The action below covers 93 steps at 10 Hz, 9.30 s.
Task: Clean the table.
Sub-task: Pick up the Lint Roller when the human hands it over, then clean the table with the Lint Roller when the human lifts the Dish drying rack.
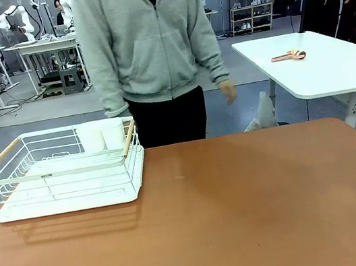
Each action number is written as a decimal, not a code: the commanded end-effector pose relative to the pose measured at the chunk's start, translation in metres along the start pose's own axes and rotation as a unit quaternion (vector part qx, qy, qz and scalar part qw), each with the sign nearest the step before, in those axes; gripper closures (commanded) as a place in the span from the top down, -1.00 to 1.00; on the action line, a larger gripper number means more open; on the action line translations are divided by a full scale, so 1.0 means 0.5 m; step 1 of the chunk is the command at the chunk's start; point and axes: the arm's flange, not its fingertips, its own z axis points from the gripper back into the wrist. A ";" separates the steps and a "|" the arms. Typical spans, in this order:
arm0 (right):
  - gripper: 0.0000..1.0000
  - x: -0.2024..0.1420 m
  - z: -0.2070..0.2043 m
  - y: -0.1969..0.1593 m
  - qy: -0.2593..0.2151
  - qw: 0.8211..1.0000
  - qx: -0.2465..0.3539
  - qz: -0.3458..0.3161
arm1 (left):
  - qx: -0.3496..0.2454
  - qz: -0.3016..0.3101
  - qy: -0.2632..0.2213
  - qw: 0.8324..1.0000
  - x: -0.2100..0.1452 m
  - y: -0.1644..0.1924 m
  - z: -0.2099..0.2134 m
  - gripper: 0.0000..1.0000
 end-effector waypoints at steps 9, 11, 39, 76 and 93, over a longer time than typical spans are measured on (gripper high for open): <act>1.00 0.000 -0.002 0.004 -0.002 1.000 0.004 0.000 | -0.002 -0.001 -0.001 1.000 -0.002 0.000 0.007 1.00; 1.00 0.000 -0.002 0.004 -0.002 1.000 0.004 0.000 | -0.002 -0.001 -0.001 1.000 -0.002 0.000 0.007 1.00; 1.00 0.000 -0.002 0.004 -0.002 1.000 0.004 0.000 | -0.002 -0.001 -0.001 1.000 -0.002 0.000 0.007 1.00; -0.48 -0.145 -0.506 0.205 -0.145 0.981 -0.119 -0.043 | -0.002 -0.001 -0.001 1.000 -0.002 0.000 0.007 1.00; -1.00 -0.104 -0.514 0.228 -0.143 0.980 -0.126 -0.054 | -0.002 -0.001 -0.001 1.000 -0.002 0.000 0.007 1.00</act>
